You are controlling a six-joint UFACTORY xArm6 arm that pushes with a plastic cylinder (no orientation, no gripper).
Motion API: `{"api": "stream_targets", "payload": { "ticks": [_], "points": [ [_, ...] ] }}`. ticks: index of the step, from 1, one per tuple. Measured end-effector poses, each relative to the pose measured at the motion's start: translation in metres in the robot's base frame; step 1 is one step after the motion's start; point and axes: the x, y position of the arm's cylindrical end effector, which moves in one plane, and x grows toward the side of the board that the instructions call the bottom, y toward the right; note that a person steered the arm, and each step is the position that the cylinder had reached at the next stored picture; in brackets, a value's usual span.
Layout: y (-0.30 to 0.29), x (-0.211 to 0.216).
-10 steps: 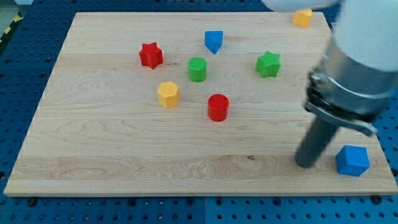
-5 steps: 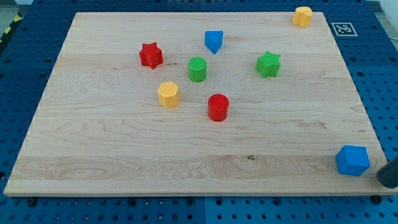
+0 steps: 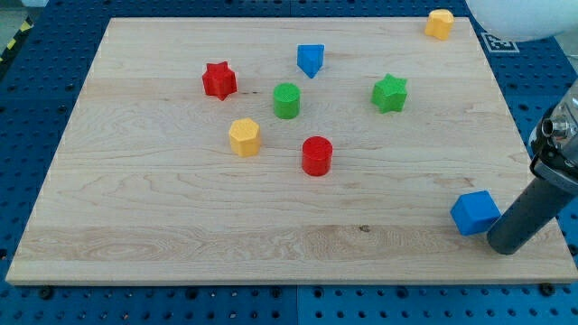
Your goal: Slide the blue cube towards the red circle
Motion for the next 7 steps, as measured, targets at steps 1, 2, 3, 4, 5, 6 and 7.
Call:
{"api": "stream_targets", "payload": {
  "ticks": [1,2,3,4,5,6,7],
  "points": [
    [-0.002,-0.007],
    [-0.009,-0.027],
    [-0.029,-0.041],
    [-0.045,-0.054],
    [-0.048,-0.066],
    [-0.044,-0.069],
    [-0.05,-0.087]
  ]
}}
